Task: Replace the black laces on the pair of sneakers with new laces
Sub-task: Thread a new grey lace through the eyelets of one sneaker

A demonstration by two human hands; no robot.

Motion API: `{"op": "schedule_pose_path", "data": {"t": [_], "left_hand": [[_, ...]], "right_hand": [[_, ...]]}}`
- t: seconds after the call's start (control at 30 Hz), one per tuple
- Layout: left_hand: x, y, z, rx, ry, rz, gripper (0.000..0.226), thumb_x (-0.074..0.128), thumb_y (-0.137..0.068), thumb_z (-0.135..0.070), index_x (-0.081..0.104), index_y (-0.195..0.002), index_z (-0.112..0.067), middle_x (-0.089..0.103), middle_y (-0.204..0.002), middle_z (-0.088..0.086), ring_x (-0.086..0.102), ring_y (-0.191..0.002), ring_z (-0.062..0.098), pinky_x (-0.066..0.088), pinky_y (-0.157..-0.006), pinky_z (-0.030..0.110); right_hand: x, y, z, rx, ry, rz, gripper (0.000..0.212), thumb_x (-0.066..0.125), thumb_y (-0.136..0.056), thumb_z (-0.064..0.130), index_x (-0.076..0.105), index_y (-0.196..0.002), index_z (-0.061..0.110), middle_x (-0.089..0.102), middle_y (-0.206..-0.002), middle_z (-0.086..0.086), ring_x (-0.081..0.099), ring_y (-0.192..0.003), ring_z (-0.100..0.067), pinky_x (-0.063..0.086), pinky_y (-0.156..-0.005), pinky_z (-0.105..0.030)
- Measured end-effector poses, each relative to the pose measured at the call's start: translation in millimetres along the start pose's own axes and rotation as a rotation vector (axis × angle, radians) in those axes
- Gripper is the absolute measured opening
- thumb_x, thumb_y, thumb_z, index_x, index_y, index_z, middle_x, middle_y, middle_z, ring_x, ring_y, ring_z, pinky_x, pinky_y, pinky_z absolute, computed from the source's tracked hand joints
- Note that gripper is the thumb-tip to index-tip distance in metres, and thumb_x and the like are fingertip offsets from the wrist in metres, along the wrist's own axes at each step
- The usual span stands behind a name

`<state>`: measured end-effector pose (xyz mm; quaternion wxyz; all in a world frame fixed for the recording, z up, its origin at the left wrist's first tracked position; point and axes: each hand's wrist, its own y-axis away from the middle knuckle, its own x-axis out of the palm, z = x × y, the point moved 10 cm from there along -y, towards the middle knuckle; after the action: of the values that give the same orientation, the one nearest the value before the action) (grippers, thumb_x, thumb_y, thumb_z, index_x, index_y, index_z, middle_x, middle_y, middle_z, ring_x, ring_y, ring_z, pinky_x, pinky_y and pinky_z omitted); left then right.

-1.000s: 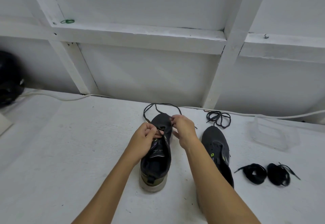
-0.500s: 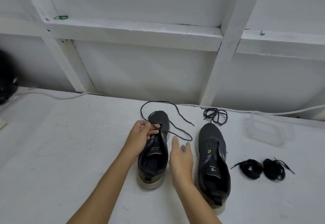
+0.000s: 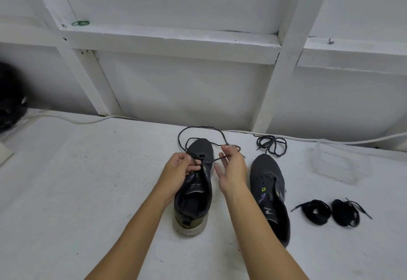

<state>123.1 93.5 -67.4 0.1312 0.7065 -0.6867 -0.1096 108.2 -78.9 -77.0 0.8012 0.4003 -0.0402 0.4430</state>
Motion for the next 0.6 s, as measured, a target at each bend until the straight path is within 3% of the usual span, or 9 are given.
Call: {"op": "schedule_pose_path", "data": {"t": [0.07,0.17,0.3,0.37,0.4,0.47,0.53,0.6], "left_hand": [[-1,-1,1,-0.005,0.005,-0.004,0.018,0.046,-0.105,-0.023,0.057,-0.106,-0.009,0.077,-0.098,0.003,0.073,-0.095,0.015,0.054,-0.091,0.034],[1,-2,3,-0.007,0.003,0.006,0.018,0.046,-0.105,-0.024,0.057,-0.105,-0.009,0.077,-0.099,0.003,0.073,-0.096,0.016,0.054,-0.091,0.033],[10,0,0,0.006,-0.051,0.049,0.017,0.045,-0.105,-0.022,0.055,-0.104,-0.008,0.077,-0.098,0.004,0.073,-0.093,0.016,0.054,-0.087,0.030],[12,0,-2,0.012,-0.085,0.065,0.017,0.045,-0.105,-0.022,0.055,-0.105,-0.008,0.077,-0.096,0.002,0.073,-0.091,0.015,0.053,-0.086,0.029],[12,1,-3,0.016,-0.088,0.067,0.017,0.045,-0.105,-0.021,0.055,-0.104,-0.008,0.077,-0.095,0.003,0.073,-0.090,0.016,0.053,-0.086,0.029],[12,2,-5,0.025,-0.098,0.069,0.016,0.045,-0.105,-0.020,0.055,-0.104,-0.007,0.077,-0.094,0.004,0.073,-0.088,0.016,0.053,-0.086,0.029],[12,3,-6,0.027,-0.126,0.070,0.018,0.045,-0.105,-0.020,0.055,-0.104,-0.005,0.077,-0.095,0.004,0.073,-0.087,0.015,0.053,-0.082,0.025],[12,4,-5,0.028,-0.137,0.068,0.019,0.044,-0.105,-0.020,0.055,-0.105,-0.005,0.077,-0.095,0.003,0.073,-0.087,0.015,0.053,-0.083,0.026]], "right_hand": [[6,4,21,-0.069,-0.040,0.049,0.010,0.060,-0.097,0.028,0.065,-0.098,0.019,0.068,-0.086,0.007,0.064,-0.096,-0.011,0.047,-0.086,-0.037],[4,13,47,-0.132,-0.050,0.104,0.019,0.057,-0.099,0.036,0.065,-0.091,0.022,0.059,-0.067,0.007,0.062,-0.085,-0.013,0.045,-0.087,-0.036],[1,18,54,-0.163,0.092,0.168,0.020,0.051,-0.104,0.032,0.067,-0.114,0.027,0.032,-0.055,0.002,0.050,-0.054,-0.011,0.048,-0.077,-0.034],[3,11,46,-0.101,0.194,0.166,0.026,0.040,-0.107,0.020,0.060,-0.124,0.025,0.037,-0.056,0.002,0.049,-0.047,-0.010,0.049,-0.069,-0.033],[3,6,43,-0.057,0.244,0.143,0.031,0.036,-0.106,0.015,0.058,-0.126,0.023,0.048,-0.060,0.002,0.053,-0.049,-0.011,0.050,-0.064,-0.031],[8,-3,44,0.001,0.342,0.135,0.039,0.031,-0.101,0.006,0.055,-0.128,0.022,0.068,-0.089,-0.002,0.065,-0.062,-0.014,0.049,-0.055,-0.026],[19,-11,53,-0.018,0.428,0.185,0.043,0.032,-0.100,0.003,0.054,-0.130,0.024,0.069,-0.116,-0.004,0.072,-0.079,-0.016,0.051,-0.059,-0.026],[33,-16,69,-0.109,0.484,0.232,0.043,0.038,-0.099,0.001,0.057,-0.128,0.027,0.067,-0.124,-0.001,0.072,-0.087,-0.014,0.054,-0.067,-0.029]]}}
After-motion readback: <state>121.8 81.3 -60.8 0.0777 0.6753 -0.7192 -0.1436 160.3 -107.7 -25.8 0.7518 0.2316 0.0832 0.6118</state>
